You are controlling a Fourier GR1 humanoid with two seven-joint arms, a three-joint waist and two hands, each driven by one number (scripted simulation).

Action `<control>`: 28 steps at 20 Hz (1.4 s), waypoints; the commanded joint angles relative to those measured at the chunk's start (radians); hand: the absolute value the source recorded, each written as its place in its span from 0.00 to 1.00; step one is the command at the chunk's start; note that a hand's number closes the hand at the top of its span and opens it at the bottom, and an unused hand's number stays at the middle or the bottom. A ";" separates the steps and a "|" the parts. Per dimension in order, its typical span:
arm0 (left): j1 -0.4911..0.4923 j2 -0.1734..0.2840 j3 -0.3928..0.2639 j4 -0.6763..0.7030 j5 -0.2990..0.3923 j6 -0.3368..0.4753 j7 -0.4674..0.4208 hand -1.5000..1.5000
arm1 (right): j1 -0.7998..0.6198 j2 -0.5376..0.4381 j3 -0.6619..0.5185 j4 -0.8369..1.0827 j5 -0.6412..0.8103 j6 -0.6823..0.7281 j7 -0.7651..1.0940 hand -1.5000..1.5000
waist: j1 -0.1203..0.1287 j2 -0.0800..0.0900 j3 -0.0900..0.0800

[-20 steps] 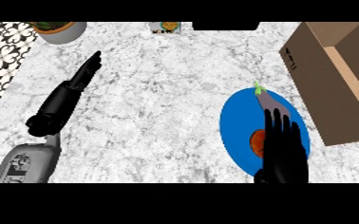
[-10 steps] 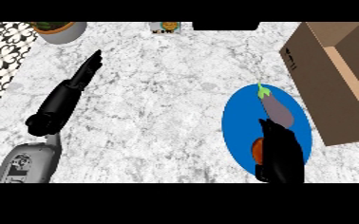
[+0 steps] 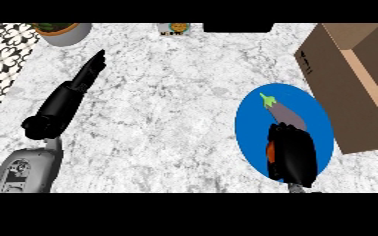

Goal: Pick the tomato from the plate and place it in the cardboard box

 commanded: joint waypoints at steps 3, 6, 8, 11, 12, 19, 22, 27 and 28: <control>-0.014 -0.037 -0.047 0.010 -0.022 0.002 -0.029 0.50 | -0.363 0.085 -0.219 0.280 -0.243 0.112 -0.095 1.00 | 0.057 0.022 0.004; -0.081 -0.037 -0.058 0.010 -0.034 0.004 0.001 0.50 | -0.526 0.097 -0.318 0.409 -0.329 0.173 -0.110 1.00 | 0.082 0.035 0.006; -0.052 -0.018 -0.041 0.020 -0.015 -0.021 -0.020 0.50 | -0.663 0.060 -0.378 0.509 -0.340 0.156 -0.139 1.00 | 0.090 0.032 0.005; -0.051 -0.020 -0.042 0.016 -0.015 -0.024 -0.028 0.50 | -0.798 0.004 -0.402 0.679 -0.303 0.073 -0.215 1.00 | 0.081 0.028 0.004; -0.017 -0.025 -0.048 -0.009 -0.009 -0.028 -0.020 0.50 | -0.824 0.027 -0.383 0.735 -0.271 0.016 -0.220 1.00 | 0.082 0.024 0.004; 0.030 -0.042 -0.048 0.004 -0.047 0.011 -0.035 0.50 | -1.029 0.013 -0.400 0.888 -0.196 -0.104 -0.202 1.00 | 0.037 0.011 0.002; -0.012 -0.042 -0.027 -0.016 -0.015 0.003 0.023 0.50 | -1.070 -0.063 -0.466 0.865 -0.189 -0.153 -0.104 1.00 | 0.032 0.009 0.002; -0.008 -0.025 -0.001 0.012 -0.018 0.004 0.006 0.50 | -1.057 -0.062 -0.546 0.841 -0.185 -0.296 0.065 1.00 | 0.015 0.005 0.002; -0.025 -0.006 0.012 0.032 -0.010 -0.014 -0.042 0.50 | -1.085 -0.125 -0.577 0.885 -0.187 -0.324 0.037 1.00 | 0.022 0.013 0.002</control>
